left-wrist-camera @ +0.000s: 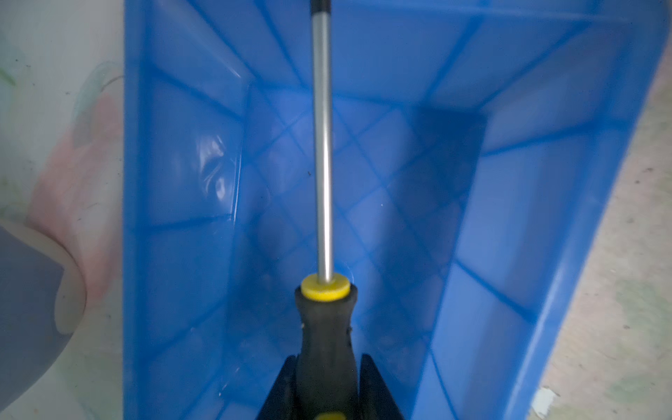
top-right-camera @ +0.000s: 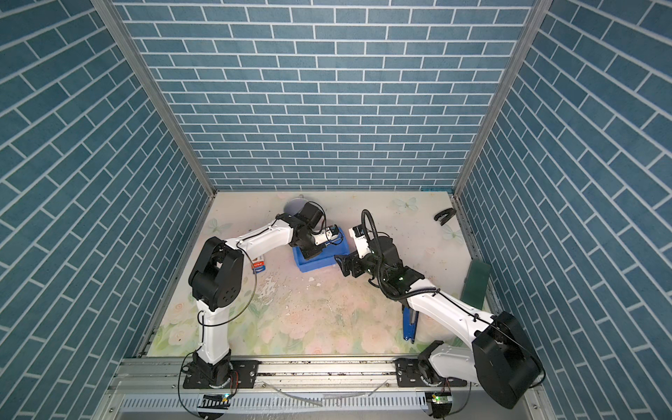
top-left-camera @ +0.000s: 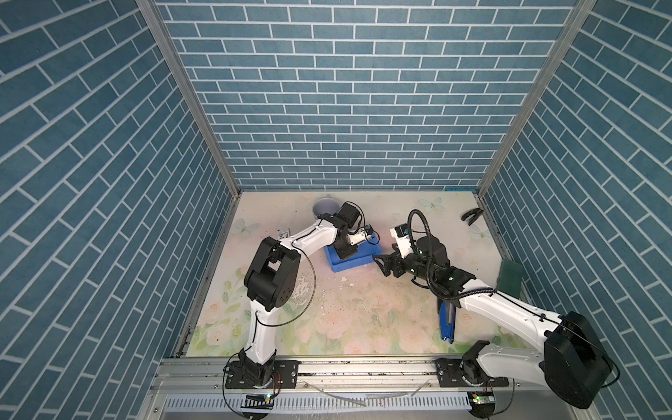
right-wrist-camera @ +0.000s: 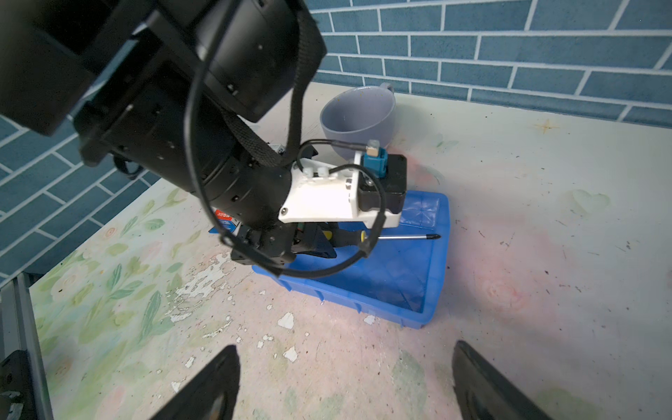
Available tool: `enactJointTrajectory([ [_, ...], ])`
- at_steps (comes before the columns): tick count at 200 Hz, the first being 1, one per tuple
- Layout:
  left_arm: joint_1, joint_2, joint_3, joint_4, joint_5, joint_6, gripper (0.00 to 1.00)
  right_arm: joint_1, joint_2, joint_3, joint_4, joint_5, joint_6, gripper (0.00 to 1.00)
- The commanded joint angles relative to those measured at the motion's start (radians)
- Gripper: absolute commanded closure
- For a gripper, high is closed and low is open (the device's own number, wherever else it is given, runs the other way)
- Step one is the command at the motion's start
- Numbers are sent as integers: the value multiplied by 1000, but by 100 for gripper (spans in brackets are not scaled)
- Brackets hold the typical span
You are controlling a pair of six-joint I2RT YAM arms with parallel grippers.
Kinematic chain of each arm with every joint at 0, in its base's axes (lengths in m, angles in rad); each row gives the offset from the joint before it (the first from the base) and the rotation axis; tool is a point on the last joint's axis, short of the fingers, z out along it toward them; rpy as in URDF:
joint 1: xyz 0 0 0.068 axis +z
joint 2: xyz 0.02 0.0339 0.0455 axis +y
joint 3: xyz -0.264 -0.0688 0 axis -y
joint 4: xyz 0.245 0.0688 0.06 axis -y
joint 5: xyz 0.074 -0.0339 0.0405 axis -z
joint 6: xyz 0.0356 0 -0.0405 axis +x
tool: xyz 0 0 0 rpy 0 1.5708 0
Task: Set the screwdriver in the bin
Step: 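Lower the screwdriver into the blue bin with the left gripper and release it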
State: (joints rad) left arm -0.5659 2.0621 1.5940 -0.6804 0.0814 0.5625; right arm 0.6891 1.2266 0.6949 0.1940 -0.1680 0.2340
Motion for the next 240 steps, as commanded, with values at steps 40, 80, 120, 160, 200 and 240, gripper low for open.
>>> enactJointTrajectory([
  [40, 6, 89, 100, -80, -38, 48, 100, 4, -30, -32, -2, 28, -35, 10],
  [80, 9, 72, 72, -60, -49, 28, 100, 4, -32, -37, 1, 32, -34, 9],
  [120, 22, 5, 8, -42, -42, 21, 100, 5, -23, -34, 3, 33, -35, 10],
  [160, 32, -5, -13, -53, -57, 30, 100, 4, -1, -20, 7, 24, -38, 10],
  [200, 32, 13, 5, -34, -60, 24, 86, 4, 4, -11, 3, 23, -35, 10],
  [240, 32, 26, 25, -38, -74, 22, 69, 4, -8, -18, 7, 46, -38, 10],
])
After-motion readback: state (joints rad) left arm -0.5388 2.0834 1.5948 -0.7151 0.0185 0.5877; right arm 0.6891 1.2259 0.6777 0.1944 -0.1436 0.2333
